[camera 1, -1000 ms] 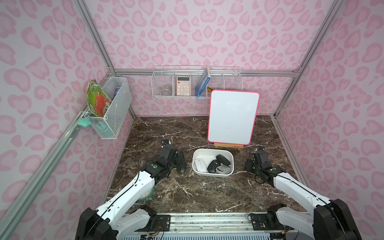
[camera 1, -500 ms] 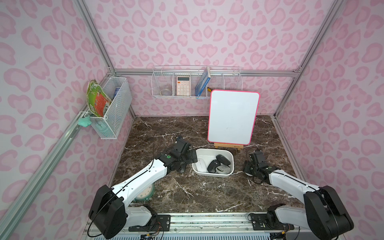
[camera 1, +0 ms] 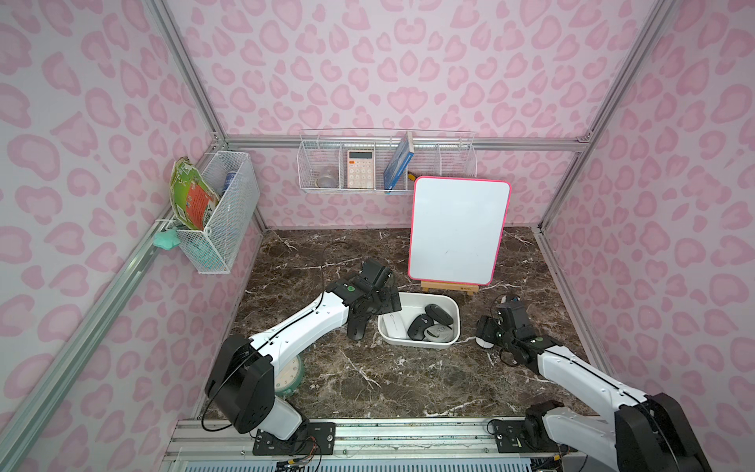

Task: Take out the mouse from the storage box
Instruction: Pick up the mouse from the storage box.

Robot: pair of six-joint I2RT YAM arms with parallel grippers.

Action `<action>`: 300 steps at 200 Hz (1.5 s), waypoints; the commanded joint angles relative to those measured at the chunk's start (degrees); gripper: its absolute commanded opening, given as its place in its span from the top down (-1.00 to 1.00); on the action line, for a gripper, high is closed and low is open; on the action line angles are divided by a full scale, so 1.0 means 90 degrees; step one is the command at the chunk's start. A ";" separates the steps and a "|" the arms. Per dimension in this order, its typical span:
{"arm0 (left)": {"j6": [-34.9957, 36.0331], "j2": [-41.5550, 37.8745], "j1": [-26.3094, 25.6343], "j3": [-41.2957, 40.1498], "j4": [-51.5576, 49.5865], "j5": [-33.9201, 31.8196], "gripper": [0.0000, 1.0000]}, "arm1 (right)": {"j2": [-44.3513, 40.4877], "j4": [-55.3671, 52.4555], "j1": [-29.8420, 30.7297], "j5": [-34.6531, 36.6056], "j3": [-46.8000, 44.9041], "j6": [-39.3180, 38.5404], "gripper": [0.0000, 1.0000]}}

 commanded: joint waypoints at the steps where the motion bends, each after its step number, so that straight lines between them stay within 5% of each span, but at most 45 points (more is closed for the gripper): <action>1: -0.0035 0.0290 -0.0106 0.0343 -0.0230 0.0301 -0.89 | -0.0336 0.0273 -0.0002 0.0369 -0.0215 -0.0116 -0.72; 141: -0.0379 0.2958 -0.0847 0.2624 -0.0361 0.1302 -0.52 | -0.0976 0.0701 -0.0048 0.0261 -0.0648 -0.0219 -0.72; 300: -0.0550 0.4187 -0.0865 0.3314 -0.0299 0.1662 -0.26 | -0.1166 0.0773 -0.0048 0.0202 -0.0736 -0.0258 -0.72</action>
